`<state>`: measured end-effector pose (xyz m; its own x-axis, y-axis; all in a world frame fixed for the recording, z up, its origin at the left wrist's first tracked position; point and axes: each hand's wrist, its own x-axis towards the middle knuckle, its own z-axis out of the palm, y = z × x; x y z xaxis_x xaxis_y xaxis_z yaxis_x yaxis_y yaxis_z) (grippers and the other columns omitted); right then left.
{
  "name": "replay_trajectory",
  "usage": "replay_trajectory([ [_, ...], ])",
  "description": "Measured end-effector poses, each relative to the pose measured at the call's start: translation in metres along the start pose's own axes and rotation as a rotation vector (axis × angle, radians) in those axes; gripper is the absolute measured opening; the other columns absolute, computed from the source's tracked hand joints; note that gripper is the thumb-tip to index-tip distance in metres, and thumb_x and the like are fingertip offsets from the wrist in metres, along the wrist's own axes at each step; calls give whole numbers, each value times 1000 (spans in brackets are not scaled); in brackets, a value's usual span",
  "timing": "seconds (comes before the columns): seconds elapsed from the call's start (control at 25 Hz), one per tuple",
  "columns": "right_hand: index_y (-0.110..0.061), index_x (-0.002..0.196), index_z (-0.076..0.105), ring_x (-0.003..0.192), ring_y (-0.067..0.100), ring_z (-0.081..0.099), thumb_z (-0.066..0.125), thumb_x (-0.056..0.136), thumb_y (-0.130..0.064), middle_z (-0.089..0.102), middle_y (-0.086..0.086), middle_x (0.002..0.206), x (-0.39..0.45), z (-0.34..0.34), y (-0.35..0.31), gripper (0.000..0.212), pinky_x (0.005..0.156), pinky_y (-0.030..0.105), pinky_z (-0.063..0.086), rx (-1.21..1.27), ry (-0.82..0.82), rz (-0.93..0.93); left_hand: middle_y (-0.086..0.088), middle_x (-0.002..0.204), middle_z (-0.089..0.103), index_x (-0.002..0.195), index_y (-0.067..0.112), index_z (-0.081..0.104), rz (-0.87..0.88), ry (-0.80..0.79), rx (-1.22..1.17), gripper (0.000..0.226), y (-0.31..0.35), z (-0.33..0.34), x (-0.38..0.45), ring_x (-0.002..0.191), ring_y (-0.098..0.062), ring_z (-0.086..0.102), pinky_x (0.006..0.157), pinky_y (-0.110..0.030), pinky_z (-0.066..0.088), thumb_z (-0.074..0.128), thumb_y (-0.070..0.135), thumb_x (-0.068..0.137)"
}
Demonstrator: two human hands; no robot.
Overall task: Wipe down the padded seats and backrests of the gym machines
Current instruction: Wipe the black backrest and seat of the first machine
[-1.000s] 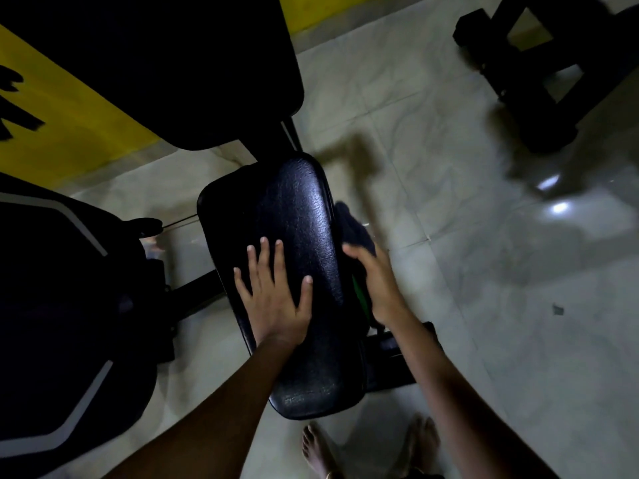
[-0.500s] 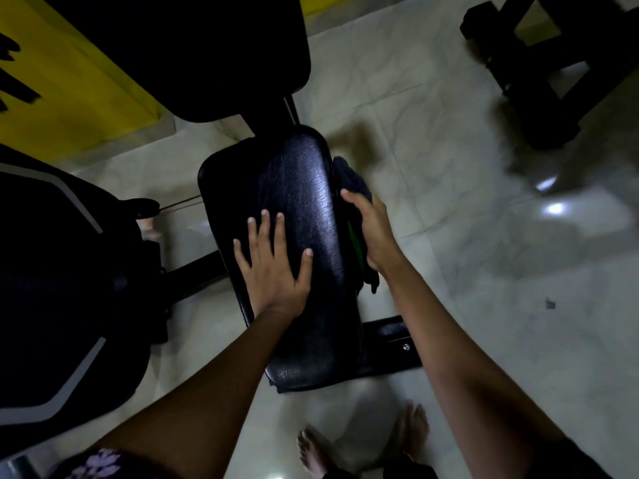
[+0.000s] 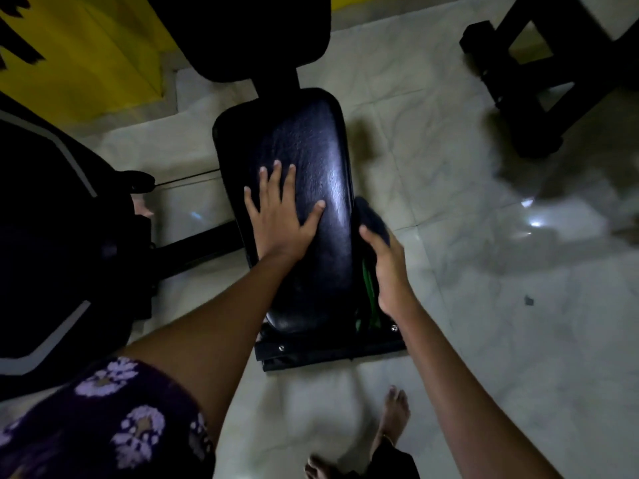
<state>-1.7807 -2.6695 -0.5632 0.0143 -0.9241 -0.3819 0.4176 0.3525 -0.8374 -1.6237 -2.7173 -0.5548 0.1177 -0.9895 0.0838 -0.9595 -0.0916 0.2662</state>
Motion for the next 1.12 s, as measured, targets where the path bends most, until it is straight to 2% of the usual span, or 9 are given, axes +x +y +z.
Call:
replay_trajectory([
  [0.12, -16, 129, 57, 114, 10, 59, 57, 89, -9, 64, -3, 122, 7, 9, -4, 40, 101, 28, 43, -53, 24, -52, -3, 160, 5, 151, 19, 15, 19, -91, 27, 90, -4, -3, 3, 147, -22, -3, 115, -49, -6, 32, 73, 82],
  [0.24, -35, 113, 61, 110, 7, 59, 63, 77, -22, 64, -9, 117, -33, 1, 20, 38, 96, 26, 44, -230, 90, -96, -2, 160, 1, 152, 19, 12, 35, -128, -38, 80, -8, -6, 3, 147, -21, -6, 115, -47, -9, 41, 62, 90],
  [0.36, -23, 119, 57, 110, 9, 57, 60, 76, -21, 61, 1, 119, -76, -10, 50, 43, 94, 20, 42, -324, 160, -205, -1, 160, 8, 151, 20, 16, 124, -71, 6, 69, -18, -1, -24, 147, -20, 0, 116, -45, -6, 27, 58, 94],
  [0.48, -16, 117, 55, 99, -1, 54, 57, 78, -18, 56, 7, 112, -114, -22, 60, 38, 87, 9, 38, -472, 100, -264, 4, 158, 18, 150, 23, 24, 126, -11, -19, 70, -29, 4, -75, 147, -17, 8, 114, -50, 1, 12, 55, 89],
  [0.6, -18, 127, 55, 102, 10, 51, 55, 81, -23, 49, 3, 115, -136, -40, 49, 46, 93, 25, 40, -1032, -33, -653, 4, 159, 14, 148, 27, 27, 85, -17, -125, 69, -34, 5, -88, 147, -17, 5, 113, -56, 8, 14, 57, 88],
  [0.68, -25, 131, 50, 99, 26, 48, 55, 81, -26, 46, 5, 123, -123, -49, 32, 50, 89, 41, 37, -1477, -169, -1017, -2, 160, 6, 147, 29, 31, -11, 42, -264, 66, -35, 6, -89, 147, -25, 1, 113, -57, 7, 33, 60, 89],
  [0.76, -29, 132, 49, 98, 31, 46, 59, 80, -26, 45, 7, 129, -98, -62, 18, 53, 89, 47, 35, -1779, -314, -1294, -6, 160, -4, 148, 31, 28, -239, 71, -538, 74, -36, 11, -92, 146, -26, -1, 112, -58, 3, 57, 57, 84],
  [0.92, -28, 132, 50, 98, 31, 49, 61, 88, -20, 46, 8, 129, -61, -78, 11, 46, 89, 49, 37, -1926, -557, -1651, -7, 159, 4, 148, 31, 25, -265, 62, -917, 93, -45, 18, -95, 146, -21, 11, 114, -57, 18, 59, 66, 69],
  [1.12, -21, 130, 55, 101, 31, 46, 44, 96, -16, 45, 10, 129, -54, -20, 42, 36, 87, 51, 35, -1934, -776, -1953, -3, 159, 9, 151, 25, 16, -255, 56, -896, 104, -49, 15, -95, 145, -16, 15, 113, -57, 20, 53, 70, 66],
])
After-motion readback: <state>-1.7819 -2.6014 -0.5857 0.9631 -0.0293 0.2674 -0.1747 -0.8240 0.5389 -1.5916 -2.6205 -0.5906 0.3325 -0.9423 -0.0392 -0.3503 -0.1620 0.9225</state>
